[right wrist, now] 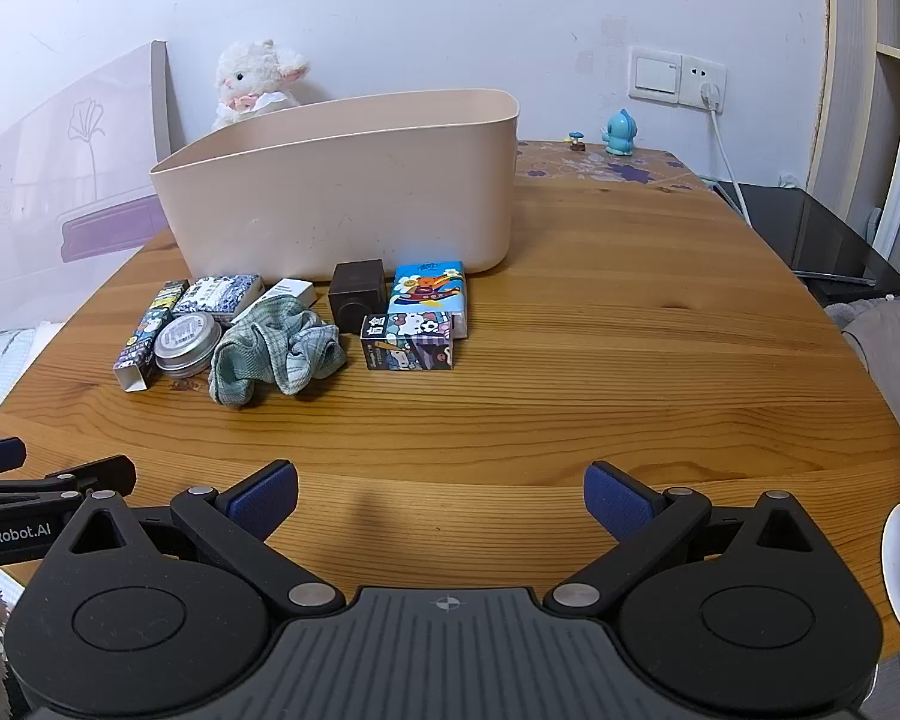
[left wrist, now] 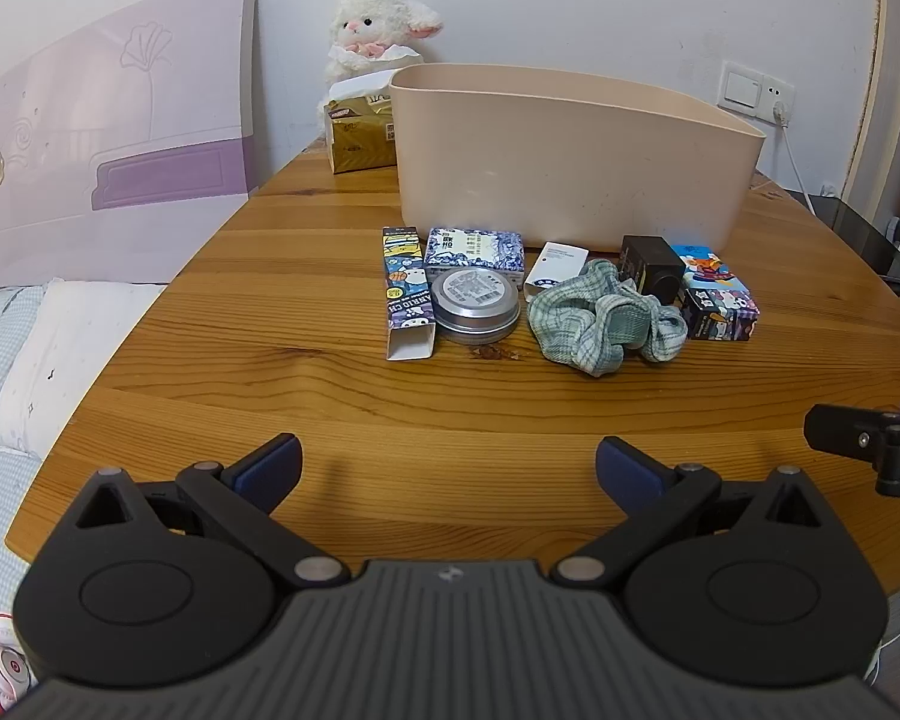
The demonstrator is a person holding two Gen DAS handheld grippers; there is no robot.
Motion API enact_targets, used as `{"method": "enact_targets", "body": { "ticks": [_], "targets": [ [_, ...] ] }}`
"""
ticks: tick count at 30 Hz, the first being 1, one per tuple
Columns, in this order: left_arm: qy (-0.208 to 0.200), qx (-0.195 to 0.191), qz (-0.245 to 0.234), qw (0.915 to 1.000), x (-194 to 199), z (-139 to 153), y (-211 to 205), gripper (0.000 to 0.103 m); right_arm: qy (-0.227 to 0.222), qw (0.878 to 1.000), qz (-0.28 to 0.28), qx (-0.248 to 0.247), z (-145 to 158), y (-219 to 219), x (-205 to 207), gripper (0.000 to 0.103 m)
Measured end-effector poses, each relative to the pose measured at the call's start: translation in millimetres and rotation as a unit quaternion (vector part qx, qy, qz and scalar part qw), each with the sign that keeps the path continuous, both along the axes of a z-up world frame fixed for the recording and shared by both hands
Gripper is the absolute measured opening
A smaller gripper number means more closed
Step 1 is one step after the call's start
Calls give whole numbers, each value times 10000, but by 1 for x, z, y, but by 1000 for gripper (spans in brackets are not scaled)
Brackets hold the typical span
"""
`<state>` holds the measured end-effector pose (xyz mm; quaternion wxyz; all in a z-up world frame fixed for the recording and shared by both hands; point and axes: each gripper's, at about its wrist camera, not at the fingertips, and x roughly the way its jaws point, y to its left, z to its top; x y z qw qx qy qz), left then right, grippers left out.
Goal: Organize objects
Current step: 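Move both tools toward the items in front of the beige bin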
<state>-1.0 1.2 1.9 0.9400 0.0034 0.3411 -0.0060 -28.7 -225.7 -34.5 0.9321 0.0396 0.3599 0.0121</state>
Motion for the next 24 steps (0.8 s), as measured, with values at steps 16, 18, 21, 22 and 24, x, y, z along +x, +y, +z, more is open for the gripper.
{"method": "enact_targets", "body": {
  "ticks": [16,18,21,22,24],
  "targets": [
    [-65,17,2,10000,-1,2,-1,103,-11,10000,-28,13,1,-2,1,103],
    [-90,41,-22,9999,-1,2,-3,103,-10,10000,-30,14,0,-2,1,103],
    [-105,59,-48,9999,-1,2,-5,103,-4,10000,-26,15,1,-2,1,103],
    [-110,58,-48,9999,-1,2,-5,103,-8,10000,-29,14,1,-2,1,103],
    [-121,51,-42,9999,-1,2,-5,103,-2,10000,-26,21,0,-1,2,103]
  ]
}}
